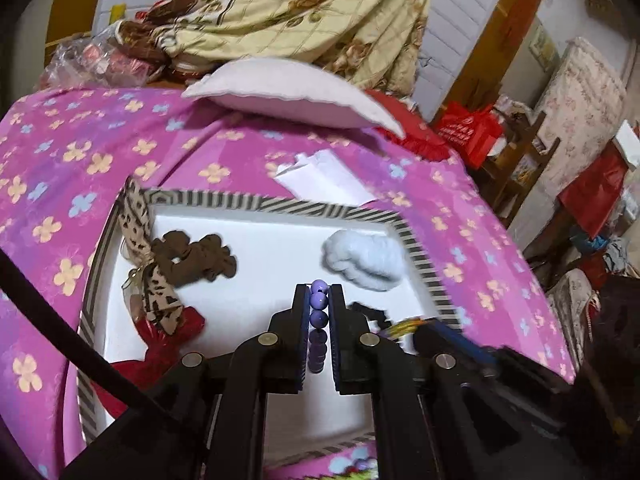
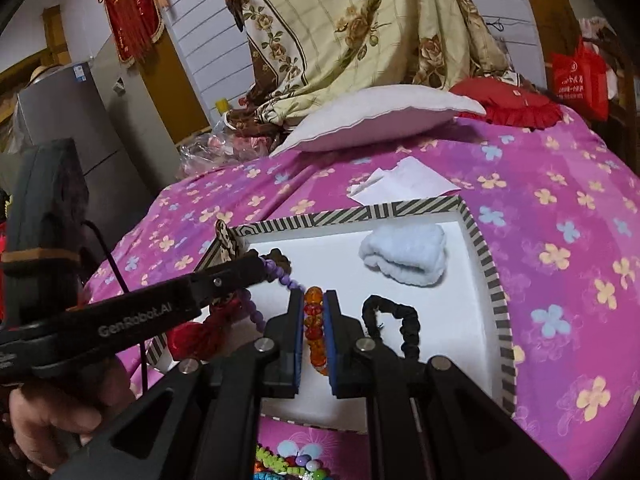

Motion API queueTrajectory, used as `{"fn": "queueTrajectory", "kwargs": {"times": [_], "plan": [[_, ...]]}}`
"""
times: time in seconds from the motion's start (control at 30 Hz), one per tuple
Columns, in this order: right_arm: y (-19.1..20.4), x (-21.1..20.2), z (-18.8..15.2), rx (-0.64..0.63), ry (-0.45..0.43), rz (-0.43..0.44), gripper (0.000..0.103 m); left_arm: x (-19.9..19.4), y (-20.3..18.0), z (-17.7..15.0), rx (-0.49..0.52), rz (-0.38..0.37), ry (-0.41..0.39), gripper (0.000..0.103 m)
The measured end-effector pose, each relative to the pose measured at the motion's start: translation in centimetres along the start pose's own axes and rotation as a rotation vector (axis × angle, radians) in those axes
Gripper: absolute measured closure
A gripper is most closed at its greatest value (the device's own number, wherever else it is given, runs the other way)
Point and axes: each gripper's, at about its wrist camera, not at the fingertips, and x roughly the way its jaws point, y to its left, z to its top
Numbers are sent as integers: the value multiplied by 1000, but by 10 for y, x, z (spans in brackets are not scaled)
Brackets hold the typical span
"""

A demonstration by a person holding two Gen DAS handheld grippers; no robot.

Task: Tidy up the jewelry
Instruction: 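Carry both bracelets over the white tray with both grippers, then open the left gripper to drop the purple bracelet while the right releases the crystal bracelet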

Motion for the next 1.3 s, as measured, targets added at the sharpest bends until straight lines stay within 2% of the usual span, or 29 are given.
{"fn": "queueTrajectory", "kwargs": {"times": [0.13,0.27,0.47,0.63,0.87,0.9,0.93,1.0,1.1,1.2,1.3], "plan": [[-7,2,0,11,0,-20,94,22,18,-7,-27,85,79,99],[-5,6,-2,-2,18,-23,94,24,26,-11,-26,125,95,99],[2,36,-19,-18,142,21,94,29,37,-20,-30,184,131,99],[2,54,-31,-14,228,55,94,31,40,-23,-28,206,142,99],[6,59,-37,-40,269,48,93,33,40,-25,-22,208,159,99],[6,59,-37,-42,276,54,86,34,39,-25,-21,205,163,99],[8,59,-37,-49,280,56,74,33,40,-25,-23,205,162,99],[10,56,-37,-61,274,51,60,33,40,-25,-28,204,159,99],[10,51,-35,-60,260,51,60,34,44,-25,-50,211,162,99],[7,44,-32,-58,236,39,60,34,47,-25,-63,217,161,92],[6,39,-29,-93,223,-18,60,33,47,-25,-61,226,162,83]]}}
